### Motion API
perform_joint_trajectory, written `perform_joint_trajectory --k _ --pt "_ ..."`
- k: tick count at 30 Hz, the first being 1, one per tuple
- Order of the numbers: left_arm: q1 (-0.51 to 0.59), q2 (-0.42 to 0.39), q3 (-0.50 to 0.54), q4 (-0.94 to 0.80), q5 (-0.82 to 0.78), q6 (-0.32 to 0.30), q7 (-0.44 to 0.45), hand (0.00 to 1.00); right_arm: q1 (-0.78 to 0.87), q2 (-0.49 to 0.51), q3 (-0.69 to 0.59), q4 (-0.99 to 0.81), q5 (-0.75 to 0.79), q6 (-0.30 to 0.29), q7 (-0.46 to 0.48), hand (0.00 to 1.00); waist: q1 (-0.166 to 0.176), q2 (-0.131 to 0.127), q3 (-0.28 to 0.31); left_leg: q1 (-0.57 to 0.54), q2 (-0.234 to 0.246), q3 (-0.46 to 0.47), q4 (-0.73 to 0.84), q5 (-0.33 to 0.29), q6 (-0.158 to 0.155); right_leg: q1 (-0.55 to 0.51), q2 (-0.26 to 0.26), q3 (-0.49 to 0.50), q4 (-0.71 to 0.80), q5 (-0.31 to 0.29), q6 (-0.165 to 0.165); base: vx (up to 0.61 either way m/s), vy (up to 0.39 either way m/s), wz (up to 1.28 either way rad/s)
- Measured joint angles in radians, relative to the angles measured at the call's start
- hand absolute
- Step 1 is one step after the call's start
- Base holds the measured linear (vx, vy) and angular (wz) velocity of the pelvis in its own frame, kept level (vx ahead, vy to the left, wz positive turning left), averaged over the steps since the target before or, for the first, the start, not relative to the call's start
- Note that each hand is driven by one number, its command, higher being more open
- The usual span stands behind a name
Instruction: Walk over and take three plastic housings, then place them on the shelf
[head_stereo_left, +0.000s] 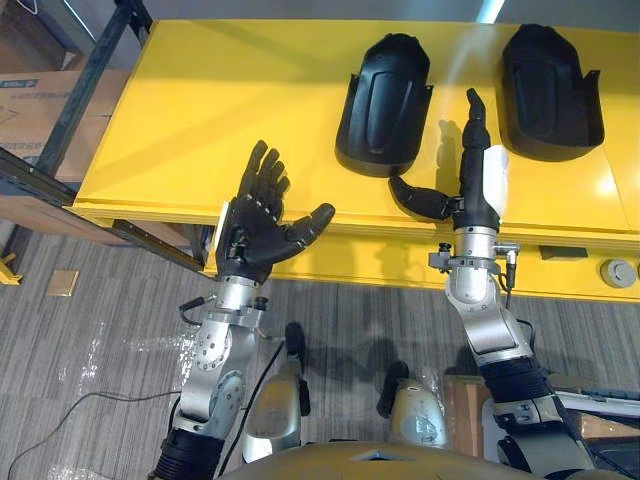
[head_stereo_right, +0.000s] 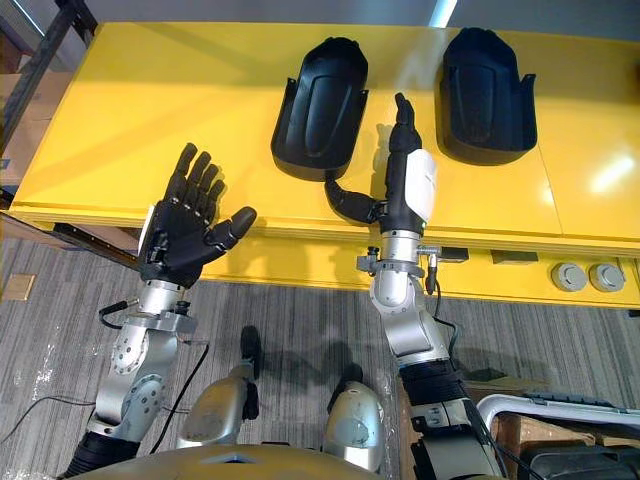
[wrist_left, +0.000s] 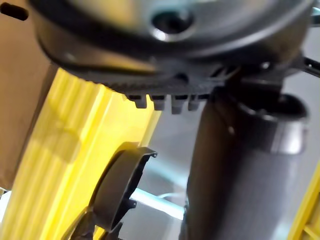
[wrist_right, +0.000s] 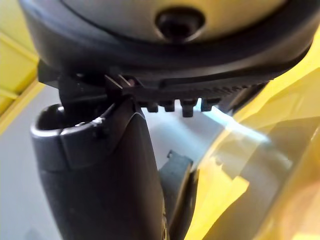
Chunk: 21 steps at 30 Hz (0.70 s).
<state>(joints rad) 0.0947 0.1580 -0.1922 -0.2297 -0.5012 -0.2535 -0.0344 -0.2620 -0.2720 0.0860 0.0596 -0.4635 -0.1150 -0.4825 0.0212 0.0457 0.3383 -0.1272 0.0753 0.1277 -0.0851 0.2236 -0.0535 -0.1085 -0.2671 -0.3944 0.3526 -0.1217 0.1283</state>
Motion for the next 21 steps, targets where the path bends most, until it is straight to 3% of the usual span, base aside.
perform_joint_trajectory --k 12,17,21 --pt "0.036 0.018 -0.009 0.0 -0.003 0.017 -0.034 1.0 -0.017 -0.007 -0.026 0.014 0.009 0.001 0.03 1.0 -0.003 0.001 -0.001 0.022 0.0 -0.005 0.0 -0.005 0.006 0.026 -0.002 -0.007 0.004 -0.004 -0.001 0.0 -0.011 0.01" --pt "0.049 0.02 -0.015 -0.001 -0.002 0.017 -0.041 1.0 0.065 -0.021 -0.067 -0.133 0.207 -0.058 0.135 1.0 -0.004 0.009 -0.005 0.05 0.003 0.002 -0.003 -0.018 0.002 0.066 0.004 -0.01 -0.019 0.0 0.005 0.0 0.0 0.0" --pt "0.062 0.043 -0.02 -0.001 -0.003 0.018 -0.056 1.0 0.034 -0.125 -0.153 -0.182 0.459 -0.075 0.232 1.0 -0.013 0.011 -0.008 0.058 0.003 0.003 -0.002 -0.02 0.003 0.081 0.006 -0.012 -0.03 0.005 0.012 0.0 0.0 0.0"
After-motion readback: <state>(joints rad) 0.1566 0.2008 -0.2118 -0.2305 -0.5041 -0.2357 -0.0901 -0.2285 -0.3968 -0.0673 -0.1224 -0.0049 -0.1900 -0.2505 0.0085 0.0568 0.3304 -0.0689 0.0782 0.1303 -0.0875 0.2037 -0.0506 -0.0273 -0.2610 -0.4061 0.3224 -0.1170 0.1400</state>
